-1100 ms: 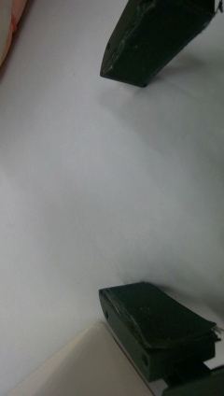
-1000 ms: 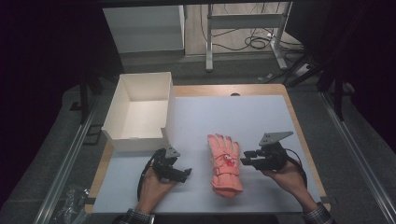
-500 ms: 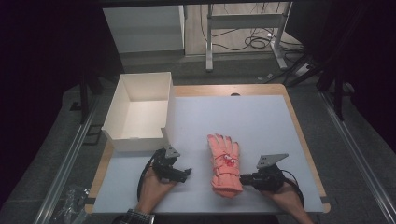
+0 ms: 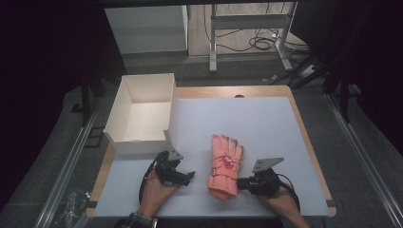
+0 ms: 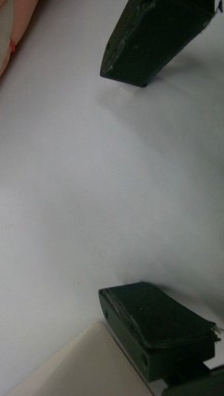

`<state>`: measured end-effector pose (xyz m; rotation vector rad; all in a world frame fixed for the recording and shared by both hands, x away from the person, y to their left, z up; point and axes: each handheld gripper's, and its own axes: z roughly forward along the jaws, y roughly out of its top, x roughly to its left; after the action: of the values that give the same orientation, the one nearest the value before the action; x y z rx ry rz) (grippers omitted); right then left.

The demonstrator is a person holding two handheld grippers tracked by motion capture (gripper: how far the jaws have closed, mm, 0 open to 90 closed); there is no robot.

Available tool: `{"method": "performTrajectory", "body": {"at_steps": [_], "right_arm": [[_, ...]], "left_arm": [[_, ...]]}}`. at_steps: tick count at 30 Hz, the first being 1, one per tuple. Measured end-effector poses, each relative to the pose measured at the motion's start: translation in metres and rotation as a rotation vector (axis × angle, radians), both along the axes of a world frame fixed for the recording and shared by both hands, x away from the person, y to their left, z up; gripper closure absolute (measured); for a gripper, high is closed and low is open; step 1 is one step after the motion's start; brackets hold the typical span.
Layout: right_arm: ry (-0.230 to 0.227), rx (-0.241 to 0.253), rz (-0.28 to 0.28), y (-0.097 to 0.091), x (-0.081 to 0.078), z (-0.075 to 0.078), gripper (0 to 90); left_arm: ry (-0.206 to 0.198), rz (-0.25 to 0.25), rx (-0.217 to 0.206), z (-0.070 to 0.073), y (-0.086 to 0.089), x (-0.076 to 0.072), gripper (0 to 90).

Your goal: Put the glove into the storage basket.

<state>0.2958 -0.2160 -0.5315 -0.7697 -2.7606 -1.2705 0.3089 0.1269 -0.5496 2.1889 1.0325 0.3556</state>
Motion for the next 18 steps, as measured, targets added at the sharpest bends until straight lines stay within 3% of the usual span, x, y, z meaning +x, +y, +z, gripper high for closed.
{"method": "performTrajectory", "body": {"at_steps": [7,11,18], "right_arm": [[-0.022,-0.015,-0.007,0.019,0.000,0.000,77.5],[-0.032,-0.020,-0.006,0.029,0.002,-0.001,77.4],[-0.047,-0.023,-0.016,0.044,0.008,-0.002,78.7]], "left_arm": [[0.010,-0.056,0.006,0.003,0.005,0.005,2.1],[-0.008,-0.080,0.000,0.001,0.011,0.007,3.1],[0.003,-0.027,0.002,0.002,0.024,0.010,2.5]]}}
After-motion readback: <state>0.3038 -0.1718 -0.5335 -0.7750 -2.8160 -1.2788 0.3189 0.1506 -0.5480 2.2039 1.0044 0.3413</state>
